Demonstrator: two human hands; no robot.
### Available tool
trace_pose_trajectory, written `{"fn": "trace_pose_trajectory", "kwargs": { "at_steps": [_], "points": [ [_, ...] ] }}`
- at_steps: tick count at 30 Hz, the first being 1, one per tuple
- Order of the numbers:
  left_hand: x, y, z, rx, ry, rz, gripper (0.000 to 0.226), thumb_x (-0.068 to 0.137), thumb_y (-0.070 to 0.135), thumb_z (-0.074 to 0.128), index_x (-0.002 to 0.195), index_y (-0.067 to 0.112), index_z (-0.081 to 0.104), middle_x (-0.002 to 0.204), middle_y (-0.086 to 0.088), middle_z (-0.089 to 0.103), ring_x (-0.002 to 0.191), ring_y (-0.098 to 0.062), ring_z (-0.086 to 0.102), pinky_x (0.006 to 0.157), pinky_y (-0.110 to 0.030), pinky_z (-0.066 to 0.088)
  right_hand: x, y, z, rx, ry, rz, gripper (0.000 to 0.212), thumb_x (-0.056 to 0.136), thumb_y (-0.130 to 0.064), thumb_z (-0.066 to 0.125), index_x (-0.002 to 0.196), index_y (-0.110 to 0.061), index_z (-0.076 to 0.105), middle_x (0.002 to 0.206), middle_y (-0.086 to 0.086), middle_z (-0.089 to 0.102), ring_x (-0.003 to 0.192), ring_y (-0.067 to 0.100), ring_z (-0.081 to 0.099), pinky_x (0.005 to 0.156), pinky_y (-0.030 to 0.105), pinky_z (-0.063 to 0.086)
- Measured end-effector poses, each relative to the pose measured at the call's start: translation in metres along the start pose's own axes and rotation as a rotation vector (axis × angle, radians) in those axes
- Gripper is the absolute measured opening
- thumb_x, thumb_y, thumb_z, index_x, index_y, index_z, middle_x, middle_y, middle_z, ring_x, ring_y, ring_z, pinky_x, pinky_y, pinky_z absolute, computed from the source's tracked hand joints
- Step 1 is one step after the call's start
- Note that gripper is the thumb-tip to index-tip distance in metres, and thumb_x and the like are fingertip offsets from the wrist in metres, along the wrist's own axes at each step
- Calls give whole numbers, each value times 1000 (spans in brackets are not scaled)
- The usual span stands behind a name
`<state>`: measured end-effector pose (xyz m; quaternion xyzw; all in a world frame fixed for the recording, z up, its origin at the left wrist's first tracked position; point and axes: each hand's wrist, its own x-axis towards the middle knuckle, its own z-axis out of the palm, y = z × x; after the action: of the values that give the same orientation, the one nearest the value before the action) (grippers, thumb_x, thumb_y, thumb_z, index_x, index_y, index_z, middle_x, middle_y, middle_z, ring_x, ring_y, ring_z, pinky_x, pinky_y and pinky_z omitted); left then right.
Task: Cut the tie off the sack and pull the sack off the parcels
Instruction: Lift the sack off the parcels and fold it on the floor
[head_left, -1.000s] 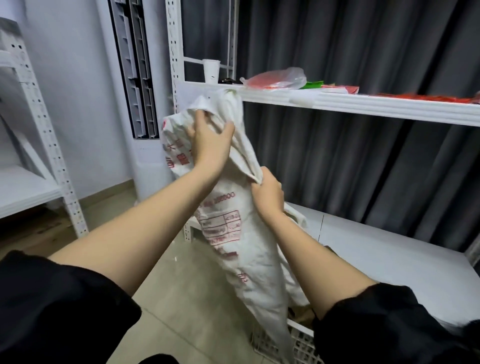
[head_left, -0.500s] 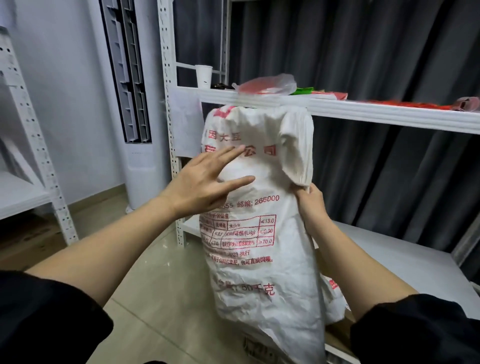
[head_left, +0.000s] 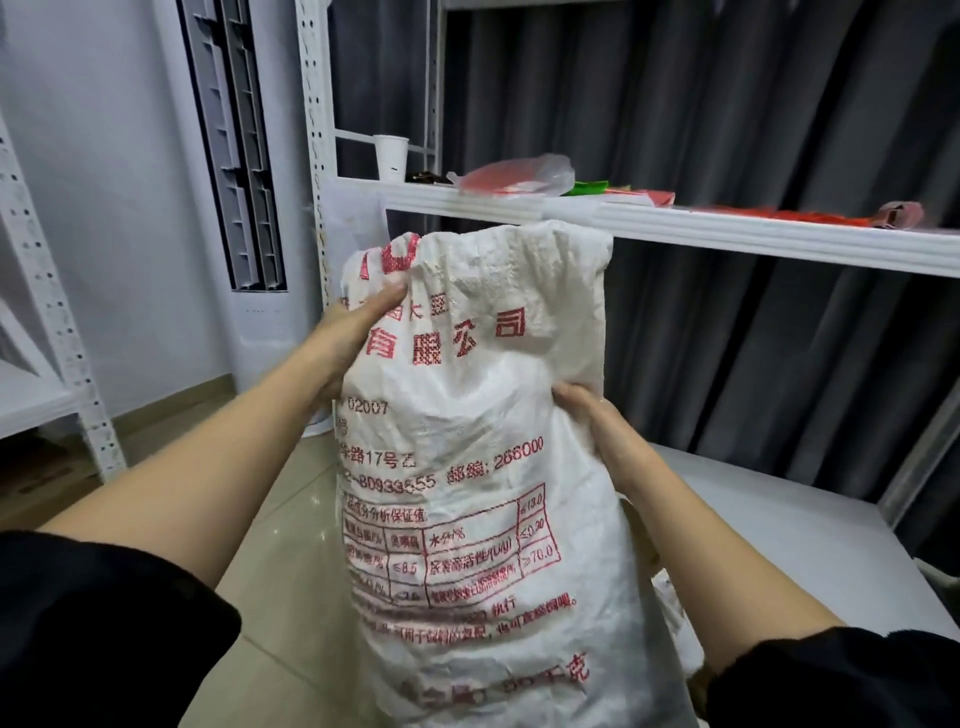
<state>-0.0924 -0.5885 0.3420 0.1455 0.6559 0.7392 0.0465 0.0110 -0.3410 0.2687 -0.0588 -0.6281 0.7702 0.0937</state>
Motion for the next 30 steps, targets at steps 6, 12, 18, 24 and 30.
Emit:
{"fn": "trace_pose_trajectory", "kwargs": {
  "at_steps": [6, 12, 18, 24, 30],
  "points": [
    [10, -7, 6, 121, 473, 200, 35, 80, 43, 71, 99, 15, 66, 98, -6, 71, 87, -22, 68, 78, -33, 55, -3, -3, 8, -248, 304, -256, 15, 92, -29, 59, 93, -14, 65, 85, -8, 67, 77, 4, 63, 59, 8, 49],
    [8, -12, -2, 148, 578, 49, 45, 96, 52, 37, 69, 18, 51, 69, 2, 56, 71, -21, 55, 56, -28, 38, -1, 2, 2, -310, 377, -262, 16, 93, -24, 58, 91, -9, 64, 81, -3, 64, 71, 4, 57, 51, 4, 43],
    [3, -16, -25, -116, 96, -35, 65, 95, 45, 46, 145, 6, 31, 120, -15, 61, 100, -24, 66, 86, -34, 50, -3, -19, 5, -182, 426, -224, 18, 93, -32, 57, 99, -15, 62, 98, 2, 66, 90, 16, 62, 79, 26, 50],
    [-20, -51, -34, 223, -480, -284, 102, 34, 60, 88, 122, 21, 54, 113, -6, 71, 101, -23, 70, 78, -32, 57, 1, -62, 5, 129, 412, -200, 37, 91, -39, 59, 118, -14, 59, 102, -1, 68, 91, 14, 66, 71, 24, 54],
    [-7, -50, -8, 46, -103, -191, 30, 82, 20, 72, 107, 13, 56, 74, -6, 76, 62, -21, 73, 51, -29, 58, -3, -75, -22, 298, 147, -59, 56, 82, -51, 65, 127, -19, 60, 124, 10, 65, 112, 28, 64, 97, 46, 48]
  ]
}}
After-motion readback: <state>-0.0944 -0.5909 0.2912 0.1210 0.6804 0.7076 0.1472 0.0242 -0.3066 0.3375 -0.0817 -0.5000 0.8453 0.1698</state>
